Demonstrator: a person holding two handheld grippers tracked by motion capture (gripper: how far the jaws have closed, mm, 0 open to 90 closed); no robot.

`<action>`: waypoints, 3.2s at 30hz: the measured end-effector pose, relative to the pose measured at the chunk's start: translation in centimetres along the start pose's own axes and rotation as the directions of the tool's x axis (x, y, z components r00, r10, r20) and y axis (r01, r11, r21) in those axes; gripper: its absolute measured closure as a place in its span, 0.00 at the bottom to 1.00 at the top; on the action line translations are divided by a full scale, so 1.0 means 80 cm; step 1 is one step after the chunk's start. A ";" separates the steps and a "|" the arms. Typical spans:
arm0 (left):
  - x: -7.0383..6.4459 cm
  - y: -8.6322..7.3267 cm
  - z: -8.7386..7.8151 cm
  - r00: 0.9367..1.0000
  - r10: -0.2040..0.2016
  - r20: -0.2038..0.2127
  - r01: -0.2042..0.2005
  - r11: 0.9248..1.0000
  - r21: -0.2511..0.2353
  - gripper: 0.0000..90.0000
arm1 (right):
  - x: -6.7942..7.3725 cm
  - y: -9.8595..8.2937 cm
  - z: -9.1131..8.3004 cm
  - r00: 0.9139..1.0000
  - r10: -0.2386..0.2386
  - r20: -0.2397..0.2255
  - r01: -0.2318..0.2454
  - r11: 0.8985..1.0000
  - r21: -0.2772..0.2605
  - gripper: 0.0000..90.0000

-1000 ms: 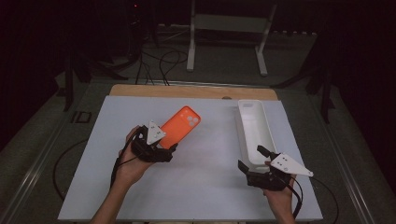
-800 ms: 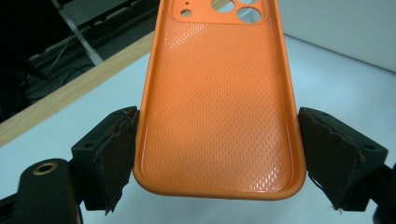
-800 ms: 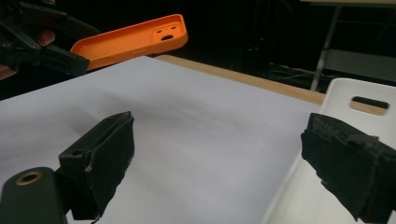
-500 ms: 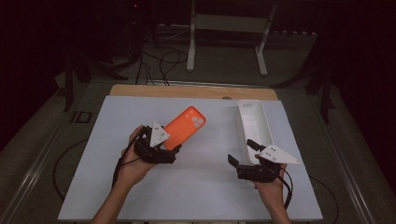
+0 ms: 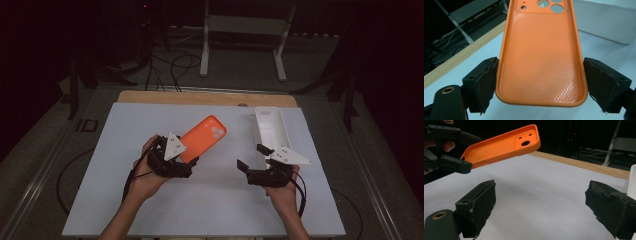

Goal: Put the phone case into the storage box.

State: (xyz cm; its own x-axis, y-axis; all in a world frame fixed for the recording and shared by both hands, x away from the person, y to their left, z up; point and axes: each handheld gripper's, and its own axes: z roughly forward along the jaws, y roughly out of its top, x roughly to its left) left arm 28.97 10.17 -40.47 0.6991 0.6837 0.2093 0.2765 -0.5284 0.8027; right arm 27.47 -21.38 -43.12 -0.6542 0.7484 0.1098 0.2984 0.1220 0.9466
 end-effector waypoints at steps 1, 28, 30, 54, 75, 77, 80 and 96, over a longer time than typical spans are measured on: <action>-0.001 0.000 0.000 1.000 0.002 0.001 -0.002 1.000 -0.001 0.19 | 0.000 0.001 0.001 1.000 0.004 -0.003 -0.004 1.000 0.001 0.10; -0.030 0.016 -0.003 0.997 0.061 0.046 -0.059 0.997 -0.050 0.19 | 0.007 0.029 0.032 0.996 0.049 -0.081 -0.048 0.999 0.016 0.10; -0.031 0.017 -0.004 0.997 0.065 0.050 -0.062 0.997 -0.055 0.19 | 0.007 0.030 0.034 0.994 0.060 -0.087 -0.058 0.998 0.019 0.10; -0.049 0.017 0.001 0.990 0.097 0.106 -0.085 0.990 -0.114 0.18 | 0.009 0.044 0.051 0.947 0.228 -0.227 -0.207 0.972 0.111 0.46; -0.056 0.012 0.013 0.990 0.120 0.070 -0.116 0.991 -0.058 0.18 | 0.032 0.057 0.055 0.907 0.318 -0.276 -0.283 0.946 0.159 0.96; -0.055 0.012 0.013 0.991 0.115 0.072 -0.110 0.992 -0.064 0.18 | 0.032 0.058 0.055 0.907 0.317 -0.279 -0.281 0.946 0.161 0.96; -0.052 0.012 0.012 0.992 0.101 0.079 -0.095 0.993 -0.070 0.15 | 0.031 0.058 0.056 0.909 0.314 -0.273 -0.279 0.947 0.159 0.96; -0.027 0.009 0.001 0.979 0.014 0.202 -0.002 0.998 -0.062 0.07 | 0.028 0.057 0.048 0.927 0.266 -0.264 -0.230 0.960 0.160 0.96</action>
State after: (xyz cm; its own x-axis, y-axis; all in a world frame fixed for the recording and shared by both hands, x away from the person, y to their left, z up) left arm 27.74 8.27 -40.37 0.8220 0.5601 0.1033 0.2340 -0.4974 0.8354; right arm 30.08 -16.63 -39.70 -0.7106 0.5545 0.4331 0.5477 0.0495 0.8352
